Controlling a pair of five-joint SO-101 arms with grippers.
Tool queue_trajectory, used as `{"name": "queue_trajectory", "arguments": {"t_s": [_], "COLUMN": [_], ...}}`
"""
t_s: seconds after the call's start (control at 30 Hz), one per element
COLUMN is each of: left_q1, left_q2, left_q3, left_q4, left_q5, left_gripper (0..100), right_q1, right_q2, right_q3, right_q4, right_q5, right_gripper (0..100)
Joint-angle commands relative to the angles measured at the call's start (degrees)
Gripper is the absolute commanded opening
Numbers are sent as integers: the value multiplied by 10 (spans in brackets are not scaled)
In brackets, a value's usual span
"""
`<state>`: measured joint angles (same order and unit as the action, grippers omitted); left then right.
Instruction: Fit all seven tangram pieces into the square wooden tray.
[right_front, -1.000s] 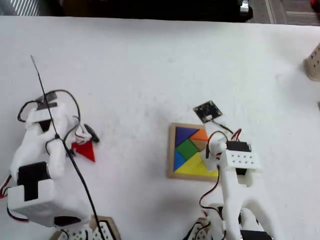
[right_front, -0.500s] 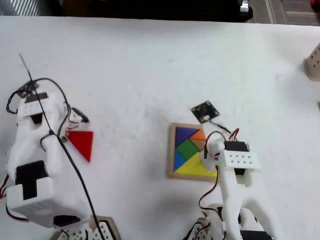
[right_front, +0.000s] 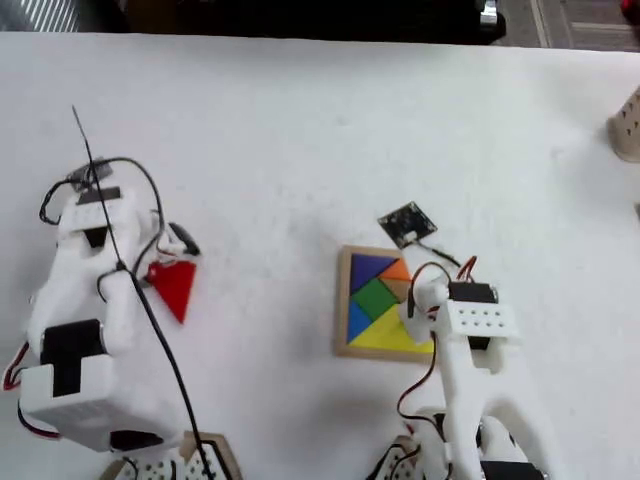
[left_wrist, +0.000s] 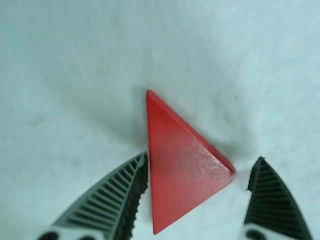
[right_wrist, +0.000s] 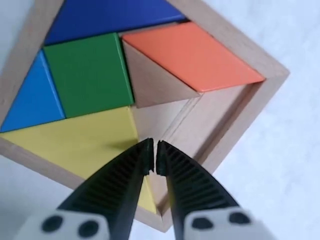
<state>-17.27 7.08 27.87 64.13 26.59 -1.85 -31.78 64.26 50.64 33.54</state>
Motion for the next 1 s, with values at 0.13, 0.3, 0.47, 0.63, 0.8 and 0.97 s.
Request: {"name": "queue_trajectory", "arguments": {"t_s": [0.13,0.3,0.47,0.63,0.8,0.97], "left_q1": [10,14,15,15,15,15], "left_q2": [-6,-5,-5,-3,-3,-1], "left_q3": [40,40,40,40,40,30], "left_q4": [-28,-30,-30,-29,-29,-32], "left_q5": [-6,-62,-94,-95,-95,-96], "left_gripper": [332,332,332,332,332,332], "right_q1": [-5,-5,-5,-5,-5,-5], "right_q2": [1,1,1,1,1,1], "right_q3": [-2,-2,-2,-2,-2,-2], "right_q4": [-9,-8,-8,-8,-8,-8], "right_q5": [9,9,9,9,10,10], "right_gripper": [18,18,18,18,18,18]}}
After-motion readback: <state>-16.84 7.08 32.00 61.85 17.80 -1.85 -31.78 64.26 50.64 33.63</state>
